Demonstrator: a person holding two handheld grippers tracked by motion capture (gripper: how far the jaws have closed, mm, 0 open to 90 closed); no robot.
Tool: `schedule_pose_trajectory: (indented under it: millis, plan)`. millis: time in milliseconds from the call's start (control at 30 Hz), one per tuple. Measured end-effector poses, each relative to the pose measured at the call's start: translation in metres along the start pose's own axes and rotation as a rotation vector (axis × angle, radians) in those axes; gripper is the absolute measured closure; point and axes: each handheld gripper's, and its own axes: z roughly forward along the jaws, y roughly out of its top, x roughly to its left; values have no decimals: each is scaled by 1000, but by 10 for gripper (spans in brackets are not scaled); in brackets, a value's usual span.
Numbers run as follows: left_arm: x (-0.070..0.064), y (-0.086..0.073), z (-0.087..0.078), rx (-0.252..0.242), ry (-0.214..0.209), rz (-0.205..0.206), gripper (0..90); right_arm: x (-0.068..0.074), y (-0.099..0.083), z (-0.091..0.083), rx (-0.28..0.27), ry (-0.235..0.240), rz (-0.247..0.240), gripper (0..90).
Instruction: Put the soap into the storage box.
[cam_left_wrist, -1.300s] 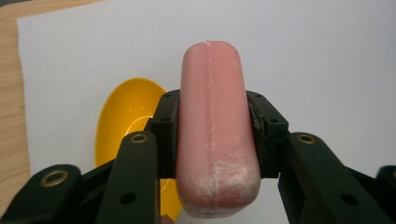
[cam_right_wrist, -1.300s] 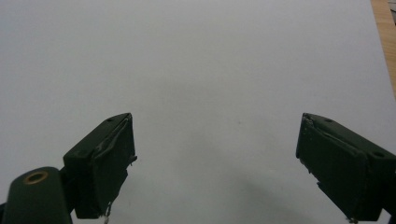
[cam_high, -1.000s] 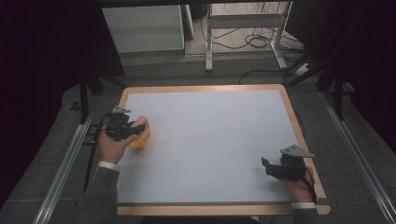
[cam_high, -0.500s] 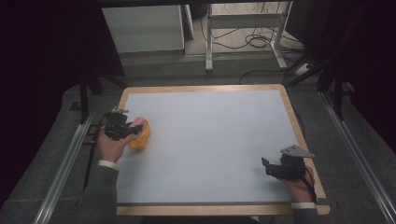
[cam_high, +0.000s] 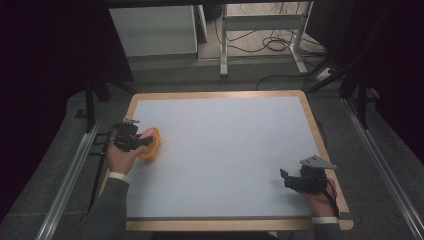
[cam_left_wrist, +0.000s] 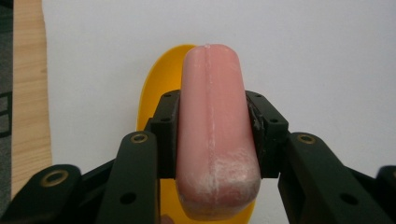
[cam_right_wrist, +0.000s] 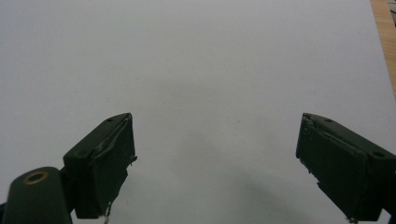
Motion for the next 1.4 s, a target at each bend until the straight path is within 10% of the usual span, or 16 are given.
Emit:
schedule_pose_trajectory:
  millis: [533,833,1400]
  plan:
    - [-3,-7,2,29,-4,30,507,0,0,0,-1,-1,-2,114]
    - [-12,-12,-25,-91,-6,74,312,0,0,-1,-2,-2,-1,114]
    - [-44,-55,-39,-117,-128,126,305,1,2,-3,-16,9,-3,113]
